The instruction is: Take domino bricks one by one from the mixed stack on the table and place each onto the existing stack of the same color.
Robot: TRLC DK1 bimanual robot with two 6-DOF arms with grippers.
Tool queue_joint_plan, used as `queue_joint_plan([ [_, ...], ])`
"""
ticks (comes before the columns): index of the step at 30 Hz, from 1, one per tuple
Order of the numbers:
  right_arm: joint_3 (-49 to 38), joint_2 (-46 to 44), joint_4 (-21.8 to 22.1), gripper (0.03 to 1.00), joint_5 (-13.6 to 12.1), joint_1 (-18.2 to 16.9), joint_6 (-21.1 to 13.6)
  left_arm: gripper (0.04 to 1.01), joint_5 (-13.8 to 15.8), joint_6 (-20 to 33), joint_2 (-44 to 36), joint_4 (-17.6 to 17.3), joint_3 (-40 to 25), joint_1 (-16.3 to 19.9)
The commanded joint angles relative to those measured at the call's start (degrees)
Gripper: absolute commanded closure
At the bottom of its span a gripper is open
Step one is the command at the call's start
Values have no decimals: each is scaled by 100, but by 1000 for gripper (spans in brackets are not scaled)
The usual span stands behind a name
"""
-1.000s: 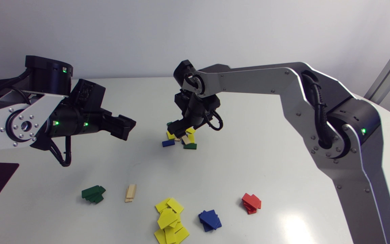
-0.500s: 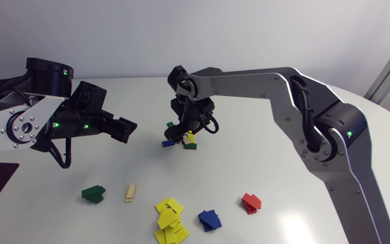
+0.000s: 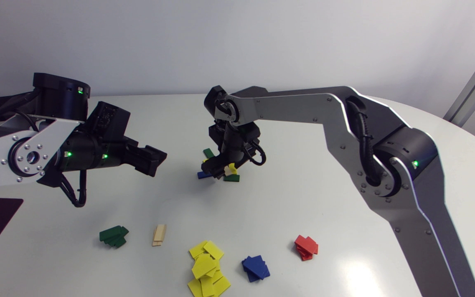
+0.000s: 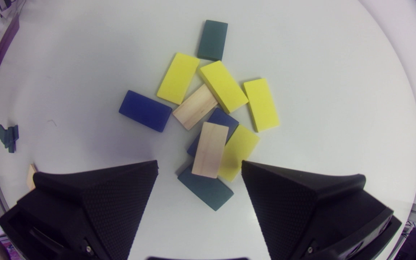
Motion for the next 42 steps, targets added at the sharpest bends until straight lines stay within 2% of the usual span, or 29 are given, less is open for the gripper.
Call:
queue_joint_plan([
  [1, 153, 213, -117, 261, 16, -11, 85, 41, 58, 27, -101, -16, -131, -12],
  [2, 180, 239, -117, 298, 16, -11, 85, 41, 58, 27, -101, -16, -139, -21],
  [11, 558, 512, -372, 367, -19, -46, 68, 41, 58, 19, -84, -7, -157, -29],
  [17, 716, 582, -468, 492, -19, -46, 77, 41, 58, 19, -66, 1, -157, -29],
  [19, 760, 608, -495, 497, -19, -46, 77, 41, 58, 19, -66, 10, -157, -29],
  [24, 786, 670, -495, 613, -19, -64, 94, 41, 58, 19, -48, 10, -148, -29],
  [28, 777, 679, -512, 633, -11, -73, 94, 41, 58, 27, -48, 10, -148, -29],
  [29, 777, 679, -512, 685, -11, -81, 94, 41, 58, 27, -48, 10, -148, -29],
  [36, 742, 652, -503, 870, 24, -64, 121, 41, 58, 45, -48, 10, -157, -29],
  [42, 602, 459, -459, 885, 121, -37, 129, 41, 58, 45, -57, 10, -157, -29],
])
